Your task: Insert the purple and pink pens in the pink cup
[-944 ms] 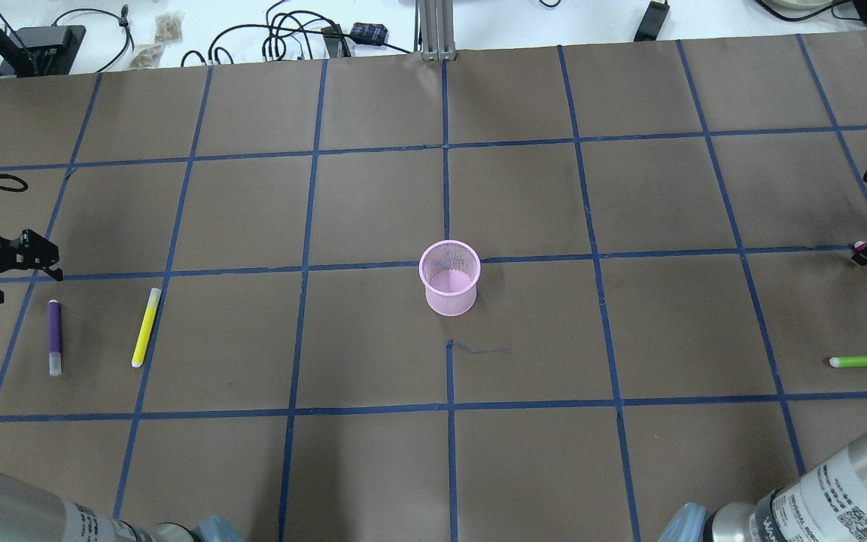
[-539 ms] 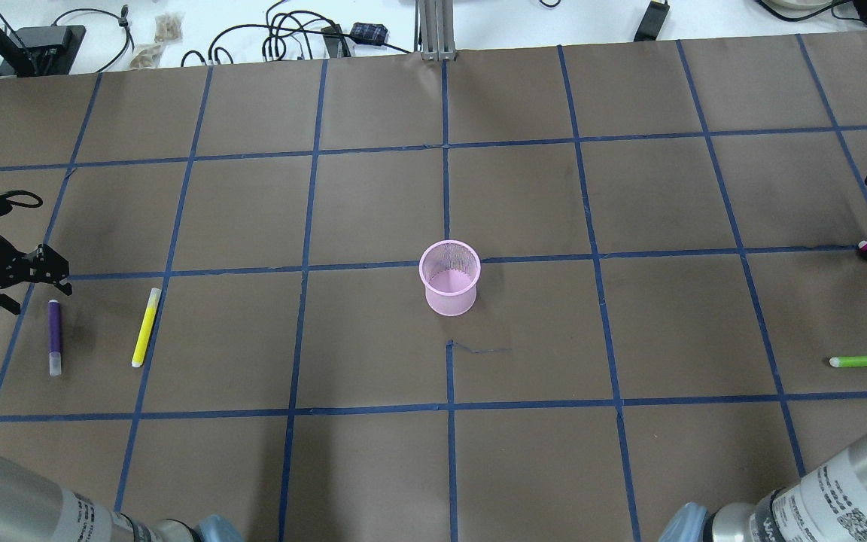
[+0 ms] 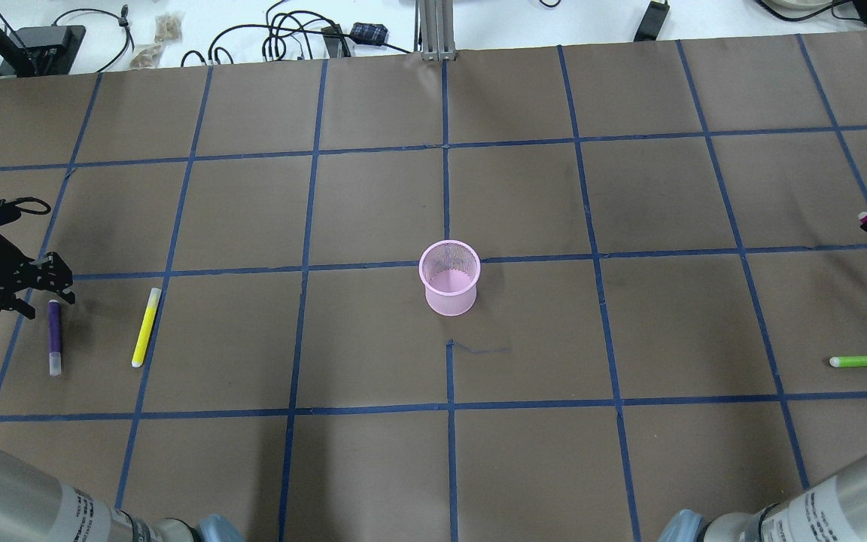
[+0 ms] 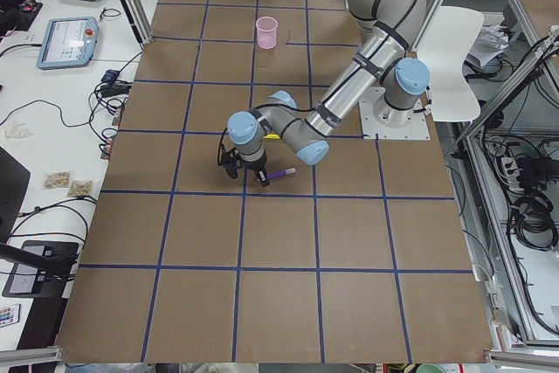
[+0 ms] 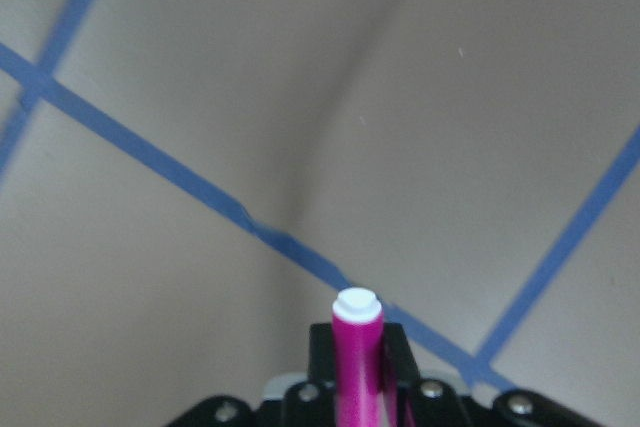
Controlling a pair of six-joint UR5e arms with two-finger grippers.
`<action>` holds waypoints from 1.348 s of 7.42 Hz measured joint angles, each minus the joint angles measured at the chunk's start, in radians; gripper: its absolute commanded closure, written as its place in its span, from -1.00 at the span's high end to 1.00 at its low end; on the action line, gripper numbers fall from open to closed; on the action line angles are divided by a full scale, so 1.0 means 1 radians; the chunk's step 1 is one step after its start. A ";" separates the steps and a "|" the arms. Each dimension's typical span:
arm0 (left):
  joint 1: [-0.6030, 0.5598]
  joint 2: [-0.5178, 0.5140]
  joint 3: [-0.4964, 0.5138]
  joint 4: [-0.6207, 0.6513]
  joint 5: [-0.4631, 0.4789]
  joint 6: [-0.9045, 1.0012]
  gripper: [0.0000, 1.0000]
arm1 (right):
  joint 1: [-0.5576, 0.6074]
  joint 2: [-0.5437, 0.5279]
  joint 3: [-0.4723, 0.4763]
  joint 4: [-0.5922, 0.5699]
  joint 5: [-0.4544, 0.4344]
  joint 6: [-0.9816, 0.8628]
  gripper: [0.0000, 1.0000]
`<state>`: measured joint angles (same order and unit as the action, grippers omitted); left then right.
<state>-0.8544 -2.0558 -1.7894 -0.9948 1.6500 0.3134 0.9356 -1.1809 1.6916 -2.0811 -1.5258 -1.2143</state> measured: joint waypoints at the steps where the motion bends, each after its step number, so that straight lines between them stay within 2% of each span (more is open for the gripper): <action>1: 0.000 -0.002 0.001 0.000 0.001 -0.001 -0.88 | 0.092 -0.069 0.011 0.044 0.061 0.115 -1.00; 2: 0.000 -0.004 0.002 0.000 0.002 -0.002 -1.00 | 0.208 -0.119 0.027 0.058 0.119 0.239 -1.00; 3: 0.000 -0.005 0.003 0.000 0.007 -0.003 -1.00 | 0.324 -0.143 0.042 0.035 0.185 0.369 -1.00; 5: 0.000 -0.005 0.004 -0.005 0.020 -0.003 -1.00 | 0.553 -0.146 0.060 -0.143 0.266 0.643 -1.00; 8: -0.017 0.049 0.024 -0.014 0.022 -0.011 -1.00 | 0.846 -0.127 0.094 -0.449 0.243 0.923 -1.00; 10: -0.066 0.113 0.055 -0.029 0.021 -0.020 -1.00 | 0.932 -0.124 0.177 -0.656 0.180 1.043 -1.00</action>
<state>-0.9204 -1.9430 -1.7343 -1.0238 1.6711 0.2933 1.8677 -1.3052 1.8690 -2.7368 -1.3453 -0.1711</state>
